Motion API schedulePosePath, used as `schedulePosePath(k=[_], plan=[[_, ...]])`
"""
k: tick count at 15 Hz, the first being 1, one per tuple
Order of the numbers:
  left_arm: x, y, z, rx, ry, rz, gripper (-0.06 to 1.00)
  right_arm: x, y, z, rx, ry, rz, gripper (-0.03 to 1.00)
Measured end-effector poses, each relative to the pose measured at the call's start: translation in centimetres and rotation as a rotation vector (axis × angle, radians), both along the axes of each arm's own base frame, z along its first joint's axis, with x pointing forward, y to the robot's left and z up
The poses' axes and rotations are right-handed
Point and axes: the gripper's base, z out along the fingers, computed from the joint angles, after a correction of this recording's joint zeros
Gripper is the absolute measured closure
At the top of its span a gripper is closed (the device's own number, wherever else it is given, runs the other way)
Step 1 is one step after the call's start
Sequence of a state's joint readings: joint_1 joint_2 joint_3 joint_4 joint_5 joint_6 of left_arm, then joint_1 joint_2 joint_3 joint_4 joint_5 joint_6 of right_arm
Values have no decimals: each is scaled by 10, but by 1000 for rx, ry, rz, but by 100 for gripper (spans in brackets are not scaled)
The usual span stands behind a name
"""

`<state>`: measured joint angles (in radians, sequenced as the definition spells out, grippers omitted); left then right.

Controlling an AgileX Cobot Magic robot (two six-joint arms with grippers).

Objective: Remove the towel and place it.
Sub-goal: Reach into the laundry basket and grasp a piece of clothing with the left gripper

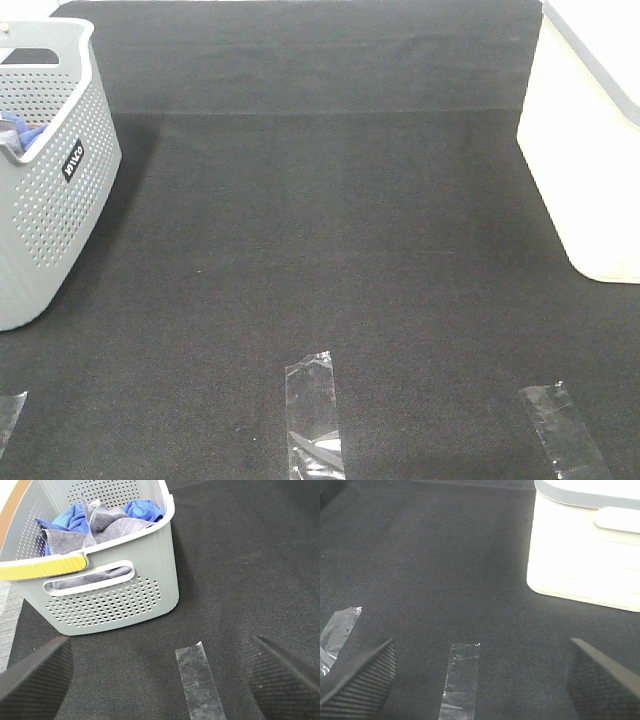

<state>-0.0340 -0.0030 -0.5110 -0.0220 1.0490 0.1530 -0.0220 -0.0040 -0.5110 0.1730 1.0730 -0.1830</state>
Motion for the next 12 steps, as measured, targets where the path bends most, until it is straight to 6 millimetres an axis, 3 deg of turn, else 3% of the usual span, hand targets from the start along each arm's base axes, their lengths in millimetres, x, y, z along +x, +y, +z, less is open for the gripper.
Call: schedulePosePath(k=[12], plan=[[0,0,0,0,0,0,6,0,0,0,0,0,0,12]])
